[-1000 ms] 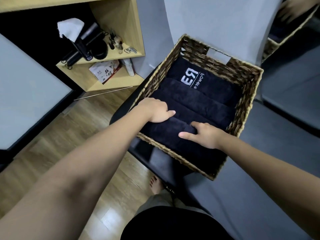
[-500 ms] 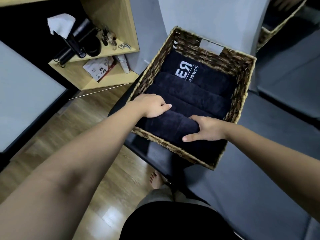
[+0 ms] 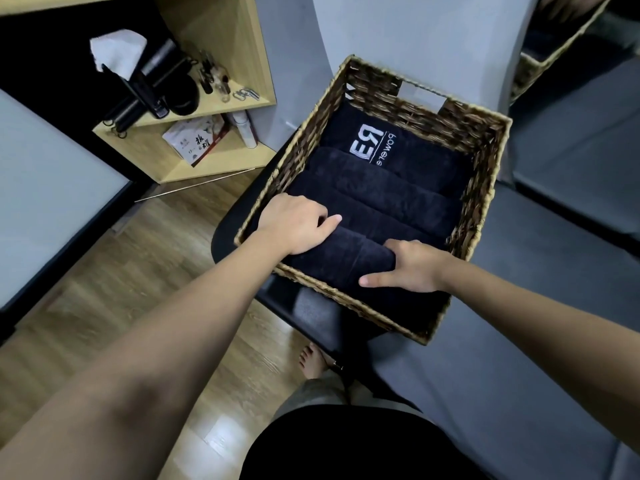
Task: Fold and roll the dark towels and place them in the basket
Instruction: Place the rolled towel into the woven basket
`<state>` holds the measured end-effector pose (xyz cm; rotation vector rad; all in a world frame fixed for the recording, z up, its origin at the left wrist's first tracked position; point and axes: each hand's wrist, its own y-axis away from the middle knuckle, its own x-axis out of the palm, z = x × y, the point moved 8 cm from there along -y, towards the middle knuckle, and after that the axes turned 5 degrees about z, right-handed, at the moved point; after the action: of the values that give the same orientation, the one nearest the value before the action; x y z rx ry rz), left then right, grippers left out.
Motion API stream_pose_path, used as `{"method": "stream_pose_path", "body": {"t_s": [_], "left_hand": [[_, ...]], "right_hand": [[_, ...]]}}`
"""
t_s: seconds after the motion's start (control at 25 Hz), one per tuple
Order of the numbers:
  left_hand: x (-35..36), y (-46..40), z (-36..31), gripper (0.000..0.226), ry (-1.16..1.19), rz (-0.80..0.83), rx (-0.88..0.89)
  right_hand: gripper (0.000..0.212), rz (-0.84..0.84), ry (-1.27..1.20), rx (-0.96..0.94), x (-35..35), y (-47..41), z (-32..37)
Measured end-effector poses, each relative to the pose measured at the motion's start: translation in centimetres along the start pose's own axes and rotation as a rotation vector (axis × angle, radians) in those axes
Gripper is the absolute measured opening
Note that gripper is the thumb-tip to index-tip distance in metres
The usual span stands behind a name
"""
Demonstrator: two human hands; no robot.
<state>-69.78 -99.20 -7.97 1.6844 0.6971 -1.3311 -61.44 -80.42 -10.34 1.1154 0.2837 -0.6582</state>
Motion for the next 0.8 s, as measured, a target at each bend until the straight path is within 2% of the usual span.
{"method": "stream_pose_path", "body": {"t_s": [0.36,0.56,0.8], "left_hand": [[-0.1,0.1,0.3,0.053,0.059,0.023,0.036],[0.0,0.2,0.4,0.051,0.037,0.026,0.003],[0.7,0.3,0.2,0.052,0.016,0.005,0.030]], "right_hand": [[0.080,0.129,-0.161,-0.055,0.1,0.6,-0.2],[0.076,0.135,-0.139,-0.052,0.1,1.1,-0.2],[0.087,0.195,-0.127,-0.037,1.9,0.5,-0.7]]}}
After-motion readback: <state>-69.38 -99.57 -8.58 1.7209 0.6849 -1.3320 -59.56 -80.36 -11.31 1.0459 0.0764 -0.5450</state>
